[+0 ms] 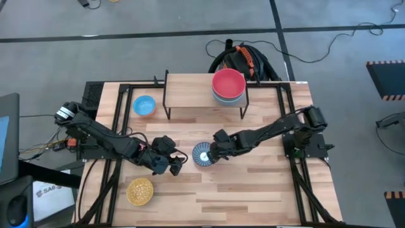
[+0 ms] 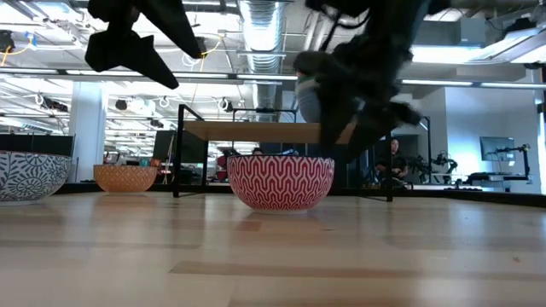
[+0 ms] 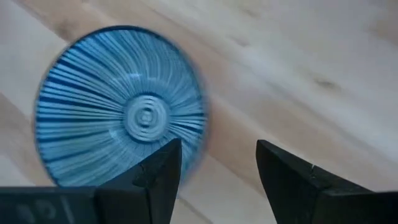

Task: Place and stack bowls onto a shelf
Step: Put the patterned blue bowl on the shelf

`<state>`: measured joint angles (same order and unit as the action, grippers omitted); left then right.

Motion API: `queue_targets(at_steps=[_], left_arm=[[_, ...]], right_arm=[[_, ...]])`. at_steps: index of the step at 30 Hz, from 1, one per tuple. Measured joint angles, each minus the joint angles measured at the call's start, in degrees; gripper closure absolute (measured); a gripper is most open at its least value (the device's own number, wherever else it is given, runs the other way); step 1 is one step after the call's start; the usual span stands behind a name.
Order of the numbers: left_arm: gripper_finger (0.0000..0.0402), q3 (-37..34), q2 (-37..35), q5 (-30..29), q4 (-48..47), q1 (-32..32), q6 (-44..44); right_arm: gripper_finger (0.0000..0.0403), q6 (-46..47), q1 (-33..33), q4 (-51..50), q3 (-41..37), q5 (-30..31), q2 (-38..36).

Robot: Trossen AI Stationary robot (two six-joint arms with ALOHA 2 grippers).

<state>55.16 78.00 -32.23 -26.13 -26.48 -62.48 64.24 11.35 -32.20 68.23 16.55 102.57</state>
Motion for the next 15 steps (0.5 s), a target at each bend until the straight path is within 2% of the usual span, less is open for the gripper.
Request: queue_targets(at_steps=[4, 15], left_arm=[[0.0141, 0.00, 0.00, -1.02, -0.19, 0.17, 0.61], [0.0141, 0.00, 0.00, -2.26, -1.52, 0.17, -0.17]], right_arm=[[0.0168, -1.59, -0.95, 2.66, -0.06, -2.37, 1.68], [0.0175, -5.27, -4.38, 4.49, -0.04, -4.00, 2.73]])
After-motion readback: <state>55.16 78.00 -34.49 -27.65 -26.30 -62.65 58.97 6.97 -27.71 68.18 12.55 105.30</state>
